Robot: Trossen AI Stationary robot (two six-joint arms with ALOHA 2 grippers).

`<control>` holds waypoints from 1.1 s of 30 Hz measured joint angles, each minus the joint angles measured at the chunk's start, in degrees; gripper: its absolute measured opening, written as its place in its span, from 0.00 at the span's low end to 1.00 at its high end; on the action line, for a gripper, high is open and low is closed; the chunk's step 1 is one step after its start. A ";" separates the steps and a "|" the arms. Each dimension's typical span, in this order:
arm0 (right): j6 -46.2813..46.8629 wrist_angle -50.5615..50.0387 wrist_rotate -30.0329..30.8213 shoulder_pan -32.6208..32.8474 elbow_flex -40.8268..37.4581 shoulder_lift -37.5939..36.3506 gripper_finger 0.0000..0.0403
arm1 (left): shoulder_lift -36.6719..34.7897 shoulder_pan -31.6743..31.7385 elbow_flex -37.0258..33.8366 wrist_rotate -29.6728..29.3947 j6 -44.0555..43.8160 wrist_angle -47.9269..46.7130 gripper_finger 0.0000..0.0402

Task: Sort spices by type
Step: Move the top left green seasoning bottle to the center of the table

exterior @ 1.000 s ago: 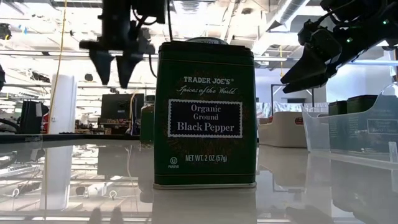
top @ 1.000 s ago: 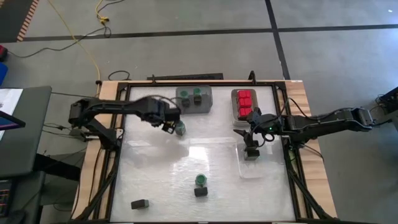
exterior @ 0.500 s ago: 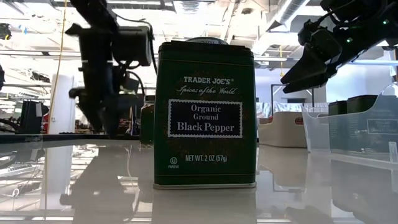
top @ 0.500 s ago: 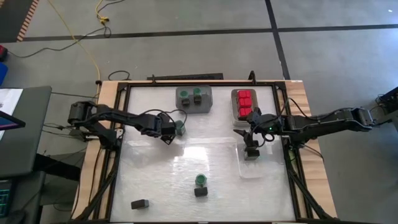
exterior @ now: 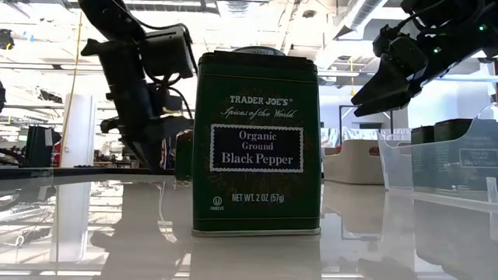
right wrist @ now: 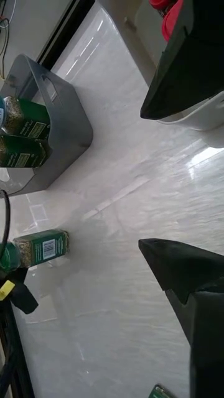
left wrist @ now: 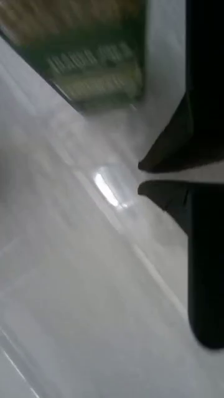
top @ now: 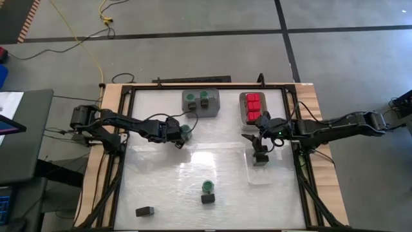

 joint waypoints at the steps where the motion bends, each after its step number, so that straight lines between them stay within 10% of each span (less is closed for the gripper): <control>1: 0.00 -0.01 -0.01 -0.01 0.00 0.00 0.89 | 0.00 -0.02 0.00 -0.33 0.40 1.19 0.03; 33: -0.02 -0.02 -0.01 -0.01 0.00 -0.01 0.89 | 0.02 -4.39 0.04 7.49 3.75 28.65 0.00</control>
